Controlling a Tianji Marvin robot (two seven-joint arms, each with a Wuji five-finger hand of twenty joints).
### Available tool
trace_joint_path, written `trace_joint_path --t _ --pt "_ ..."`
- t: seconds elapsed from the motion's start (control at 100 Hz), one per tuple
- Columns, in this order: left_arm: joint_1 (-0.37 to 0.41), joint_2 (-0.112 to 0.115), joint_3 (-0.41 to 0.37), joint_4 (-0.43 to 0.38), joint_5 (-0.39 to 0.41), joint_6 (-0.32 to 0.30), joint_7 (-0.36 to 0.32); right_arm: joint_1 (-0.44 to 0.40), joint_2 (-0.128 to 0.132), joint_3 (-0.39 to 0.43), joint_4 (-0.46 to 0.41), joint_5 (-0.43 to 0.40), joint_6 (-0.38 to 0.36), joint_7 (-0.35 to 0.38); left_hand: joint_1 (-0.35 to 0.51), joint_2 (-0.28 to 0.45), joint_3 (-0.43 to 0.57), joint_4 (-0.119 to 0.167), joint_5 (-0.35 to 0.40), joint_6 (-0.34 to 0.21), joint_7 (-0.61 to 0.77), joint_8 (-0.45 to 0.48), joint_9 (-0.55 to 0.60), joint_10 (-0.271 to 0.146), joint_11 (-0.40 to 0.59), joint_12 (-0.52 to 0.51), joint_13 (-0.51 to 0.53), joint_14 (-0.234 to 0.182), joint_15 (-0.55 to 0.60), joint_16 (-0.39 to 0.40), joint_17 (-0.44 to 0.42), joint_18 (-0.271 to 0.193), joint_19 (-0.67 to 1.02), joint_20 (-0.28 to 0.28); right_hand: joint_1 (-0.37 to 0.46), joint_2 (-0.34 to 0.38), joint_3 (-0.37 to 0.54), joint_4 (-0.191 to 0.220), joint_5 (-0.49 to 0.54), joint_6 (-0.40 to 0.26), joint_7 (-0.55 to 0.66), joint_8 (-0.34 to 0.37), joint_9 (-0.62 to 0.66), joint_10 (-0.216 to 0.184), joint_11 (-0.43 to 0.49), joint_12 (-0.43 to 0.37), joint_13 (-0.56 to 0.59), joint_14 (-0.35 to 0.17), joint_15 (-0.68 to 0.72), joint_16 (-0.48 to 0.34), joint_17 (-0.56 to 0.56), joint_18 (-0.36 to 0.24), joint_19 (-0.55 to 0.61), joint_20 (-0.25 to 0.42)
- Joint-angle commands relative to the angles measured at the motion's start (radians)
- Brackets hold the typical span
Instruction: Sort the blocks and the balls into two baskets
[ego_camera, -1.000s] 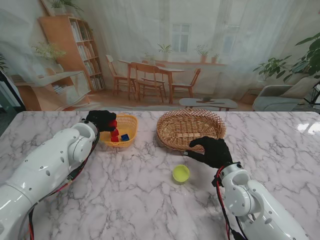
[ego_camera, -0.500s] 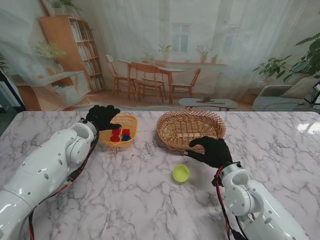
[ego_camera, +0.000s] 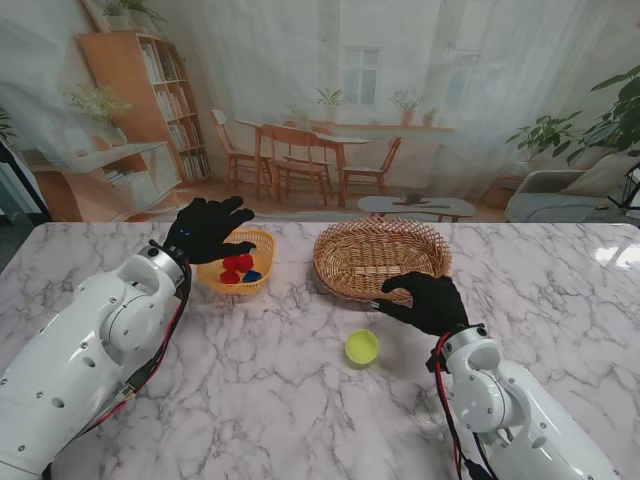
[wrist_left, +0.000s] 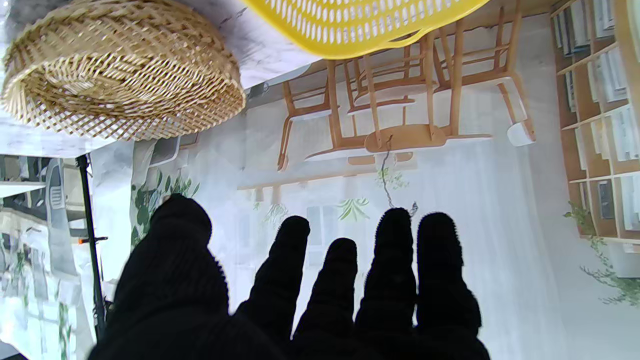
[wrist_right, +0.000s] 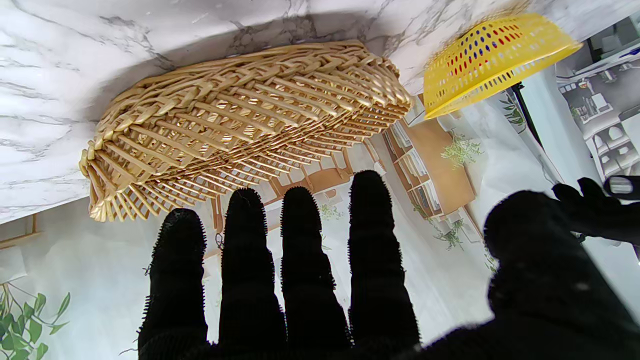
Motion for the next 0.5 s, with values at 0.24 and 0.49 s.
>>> trace_joint_path --t 0.24,0.49 --pt "0.150 -0.030 -0.044 -0.108 -0.158 0.004 0.045 -0.022 -0.004 0.023 -0.009 0.004 -0.017 -0.018 -0.005 0.051 -0.018 -0.014 -0.047 0.008 -0.040 0.001 0.020 0.008 -0.030 0.014 -0.002 0.011 -0.033 -0.011 -0.027 0.048 -0.022 0.000 0.029 0.035 -0.014 0.026 0.016 0.011 0.006 -0.013 -0.006 -0.001 0.008 0.005 -0.007 -0.001 -0.042 -0.008 -0.020 0.014 -0.013 -0.008" --pt "0.270 -0.043 -0.061 -0.166 -0.203 -0.004 0.106 -0.037 -0.006 0.038 -0.018 0.009 -0.024 -0.030 0.005 0.065 -0.015 -0.011 -0.042 0.004 -0.038 0.005 0.073 -0.017 0.015 0.060 0.012 -0.004 -0.030 0.002 -0.040 0.067 -0.019 0.028 0.031 0.034 -0.013 0.026 0.017 0.010 0.006 -0.013 -0.006 0.000 0.008 0.005 -0.007 -0.003 -0.042 -0.008 -0.019 0.015 -0.013 -0.008"
